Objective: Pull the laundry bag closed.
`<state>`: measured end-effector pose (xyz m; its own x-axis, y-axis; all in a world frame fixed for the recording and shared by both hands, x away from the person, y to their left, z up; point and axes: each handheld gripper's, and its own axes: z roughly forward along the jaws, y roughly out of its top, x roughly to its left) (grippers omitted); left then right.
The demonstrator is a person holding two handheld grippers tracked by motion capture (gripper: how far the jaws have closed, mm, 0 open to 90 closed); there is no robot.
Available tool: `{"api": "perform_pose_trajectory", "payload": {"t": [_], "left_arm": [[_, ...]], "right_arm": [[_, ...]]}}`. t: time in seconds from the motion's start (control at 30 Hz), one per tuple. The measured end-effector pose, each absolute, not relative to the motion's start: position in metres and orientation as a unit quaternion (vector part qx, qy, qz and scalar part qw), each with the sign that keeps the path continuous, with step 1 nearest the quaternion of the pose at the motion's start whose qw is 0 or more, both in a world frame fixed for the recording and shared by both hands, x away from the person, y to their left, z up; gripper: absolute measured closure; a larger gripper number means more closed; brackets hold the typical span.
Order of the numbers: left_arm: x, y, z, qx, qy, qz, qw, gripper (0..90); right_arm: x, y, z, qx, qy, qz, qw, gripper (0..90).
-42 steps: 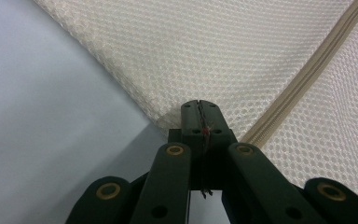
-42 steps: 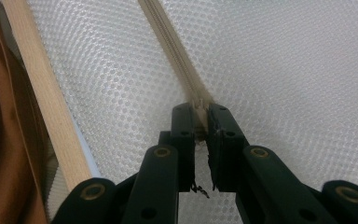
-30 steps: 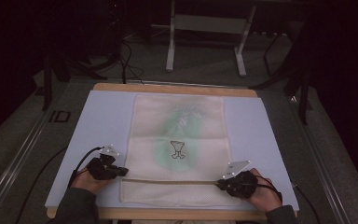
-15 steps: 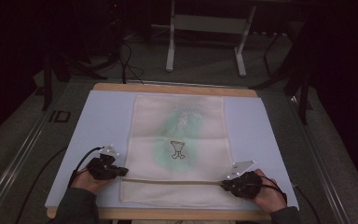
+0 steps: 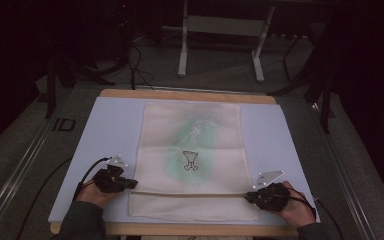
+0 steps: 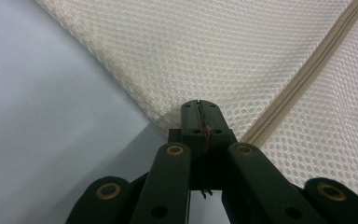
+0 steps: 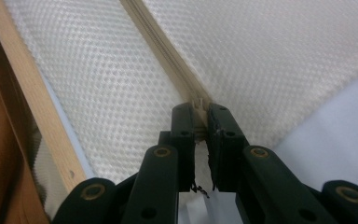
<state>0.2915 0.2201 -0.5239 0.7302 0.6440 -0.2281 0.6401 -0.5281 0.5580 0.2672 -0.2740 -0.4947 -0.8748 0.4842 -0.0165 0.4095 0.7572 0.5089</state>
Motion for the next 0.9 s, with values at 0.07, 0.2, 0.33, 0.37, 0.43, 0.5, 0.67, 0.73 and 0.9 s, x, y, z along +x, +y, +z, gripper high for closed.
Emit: {"api": "perform_pose_trajectory", "payload": {"t": [0.07, 0.2, 0.33, 0.37, 0.43, 0.5, 0.67, 0.73, 0.9], "left_arm": [[0.291, 0.22, -0.524, 0.874, 0.367, 0.003, 0.318, 89.8], [0.291, 0.22, -0.524, 0.874, 0.367, 0.003, 0.318, 89.8], [0.291, 0.219, -0.524, 0.874, 0.367, 0.006, 0.317, 89.8], [0.291, 0.218, -0.523, 0.877, 0.364, 0.009, 0.315, 89.8], [0.29, 0.216, -0.522, 0.879, 0.362, 0.015, 0.31, 89.7], [0.29, 0.215, -0.522, 0.88, 0.361, 0.018, 0.307, 89.7], [0.29, 0.215, -0.523, 0.879, 0.362, 0.022, 0.311, 89.6], [0.29, 0.215, -0.522, 0.879, 0.361, 0.025, 0.311, 89.5], [0.29, 0.214, -0.522, 0.881, 0.354, 0.029, 0.311, 89.3]], "right_arm": [[0.268, -0.278, -0.495, 0.243, 0.933, 0.255, 0.072, 82.3], [0.268, -0.284, -0.496, 0.245, 0.934, 0.252, 0.07, 82.3], [0.269, -0.287, -0.494, 0.248, 0.931, 0.257, 0.075, 82.3], [0.269, -0.288, -0.494, 0.248, 0.931, 0.257, 0.073, 82.3], [0.269, -0.287, -0.493, 0.252, 0.93, 0.258, 0.077, 82.2], [0.269, -0.286, -0.494, 0.249, 0.932, 0.254, 0.076, 82.2], [0.269, -0.281, -0.5, 0.243, 0.934, 0.253, 0.072, 81.3], [0.27, -0.281, -0.5, 0.244, 0.933, 0.256, 0.067, 80.1], [0.27, -0.283, -0.498, 0.245, 0.93, 0.266, 0.069, 74.9]]}}
